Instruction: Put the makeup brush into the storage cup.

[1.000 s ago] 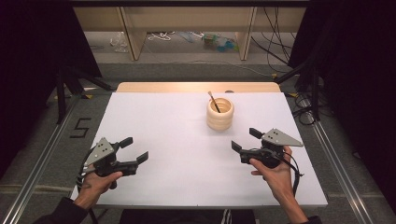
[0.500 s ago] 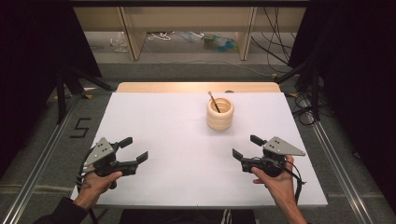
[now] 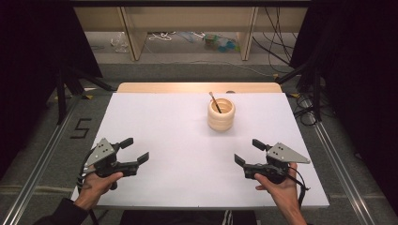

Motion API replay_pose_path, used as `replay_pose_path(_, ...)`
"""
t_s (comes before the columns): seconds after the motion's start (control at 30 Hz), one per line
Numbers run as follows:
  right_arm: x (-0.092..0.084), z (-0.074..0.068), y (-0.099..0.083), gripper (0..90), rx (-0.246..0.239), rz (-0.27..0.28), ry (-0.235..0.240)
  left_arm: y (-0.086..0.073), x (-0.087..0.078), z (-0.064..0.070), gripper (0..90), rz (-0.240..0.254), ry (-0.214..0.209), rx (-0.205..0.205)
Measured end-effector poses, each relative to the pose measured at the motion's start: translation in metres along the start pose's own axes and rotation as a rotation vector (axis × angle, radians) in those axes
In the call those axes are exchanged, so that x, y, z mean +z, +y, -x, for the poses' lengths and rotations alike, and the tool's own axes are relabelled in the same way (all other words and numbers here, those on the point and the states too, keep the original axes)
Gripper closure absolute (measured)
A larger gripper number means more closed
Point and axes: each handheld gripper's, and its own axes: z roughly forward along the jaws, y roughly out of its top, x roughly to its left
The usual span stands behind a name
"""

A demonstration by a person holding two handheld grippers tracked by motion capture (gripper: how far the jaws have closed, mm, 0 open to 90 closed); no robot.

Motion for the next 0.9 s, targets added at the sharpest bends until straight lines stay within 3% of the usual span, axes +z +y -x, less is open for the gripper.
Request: replay_pose_path(0.9,0.0015,0.0014,-0.0014,15.9,-0.001,-0.009,-0.007,0.0000,0.0007,0.0000,15.5,0.000,-0.002,0.003)
